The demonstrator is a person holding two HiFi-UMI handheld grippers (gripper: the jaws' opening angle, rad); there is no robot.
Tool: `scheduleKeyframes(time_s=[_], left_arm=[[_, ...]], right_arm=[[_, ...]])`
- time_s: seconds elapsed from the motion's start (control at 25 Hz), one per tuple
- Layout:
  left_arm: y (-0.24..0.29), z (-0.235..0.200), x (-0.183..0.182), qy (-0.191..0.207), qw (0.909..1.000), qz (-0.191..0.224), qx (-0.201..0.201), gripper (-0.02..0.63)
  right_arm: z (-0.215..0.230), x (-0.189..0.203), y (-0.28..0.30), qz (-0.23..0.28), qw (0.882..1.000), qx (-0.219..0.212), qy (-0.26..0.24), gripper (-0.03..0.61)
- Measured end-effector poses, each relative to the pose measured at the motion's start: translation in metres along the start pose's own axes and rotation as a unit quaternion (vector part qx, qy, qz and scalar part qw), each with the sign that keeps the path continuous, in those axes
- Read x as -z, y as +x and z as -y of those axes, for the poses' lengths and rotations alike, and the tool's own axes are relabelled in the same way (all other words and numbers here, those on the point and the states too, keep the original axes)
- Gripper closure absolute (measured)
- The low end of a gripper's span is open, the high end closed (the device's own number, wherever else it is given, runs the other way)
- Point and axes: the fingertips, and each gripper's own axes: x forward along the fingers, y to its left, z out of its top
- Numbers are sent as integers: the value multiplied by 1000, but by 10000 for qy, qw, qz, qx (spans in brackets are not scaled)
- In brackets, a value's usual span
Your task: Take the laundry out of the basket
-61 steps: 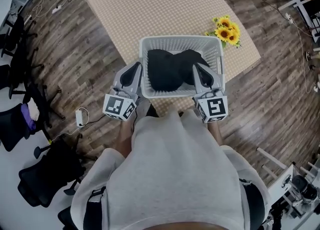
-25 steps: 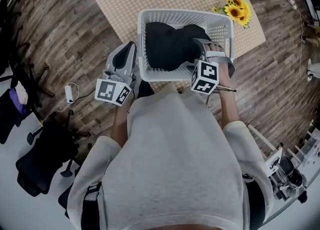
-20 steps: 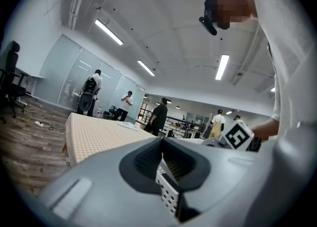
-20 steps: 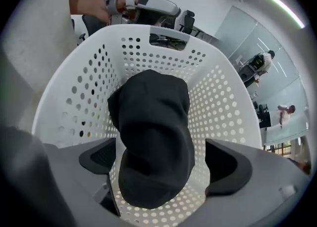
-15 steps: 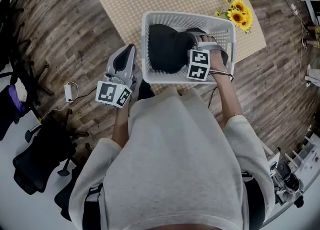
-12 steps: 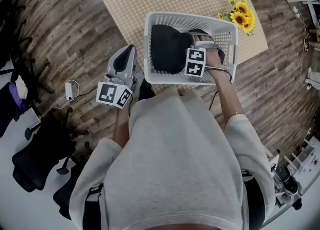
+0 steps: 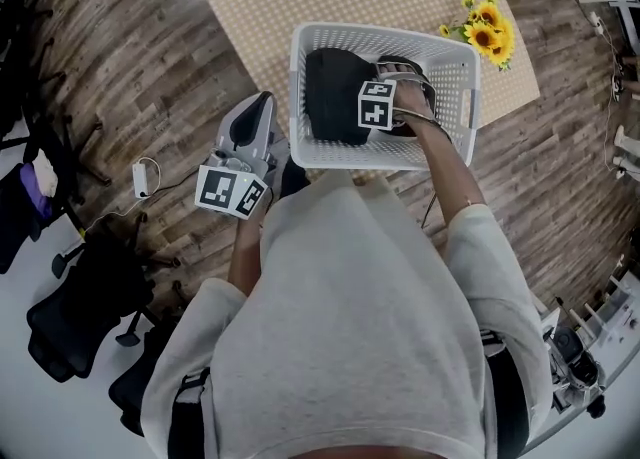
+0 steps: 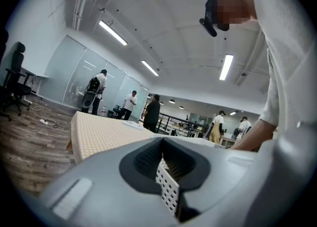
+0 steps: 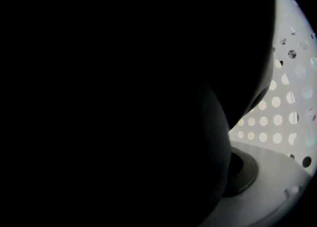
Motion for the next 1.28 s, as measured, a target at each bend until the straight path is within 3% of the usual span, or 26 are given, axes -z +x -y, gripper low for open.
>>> scheduleKeyframes(time_s=[0.16, 0.2, 0.28, 0.32, 0.56, 0.76, 0.92, 1.12, 1.2, 1.28], left_arm=[[5, 8, -1, 0, 10000, 12, 82, 606], [5, 10, -1, 12, 10000, 27, 90, 606], [3, 11, -3, 40, 9999, 60, 84, 606], [1, 10, -5, 49, 9999, 79, 72, 606], [-10, 6, -16, 103, 9996, 254, -35, 606], [-9, 11, -20, 106, 9994, 330, 19, 606], [-8, 18, -22, 127, 9993, 342, 89, 606], [-11, 19, -32, 176, 9988, 449, 121, 606], [-11, 16, -35, 188, 9985, 498, 104, 606], [-9, 20, -37, 207, 9984, 511, 138, 606]], right_arm=[[-3, 0, -4, 24, 10000, 74, -55, -4], [-8, -1, -8, 81, 9999, 105, -80, 50], [-20, -3, -16, 294, 9994, 198, -42, 243], [-24, -4, -18, 412, 9988, 258, 35, 300], [-26, -7, -30, 719, 9947, 728, 99, 367], [-6, -7, -64, 1005, 9796, 1727, 200, 410], [21, -6, -122, 1218, 9475, 2940, 320, 416], [21, 0, -250, 1638, 8715, 4596, 498, 416], [21, 6, -282, 1570, 8484, 5028, 537, 414], [20, 12, -293, 1581, 8381, 5174, 701, 414]])
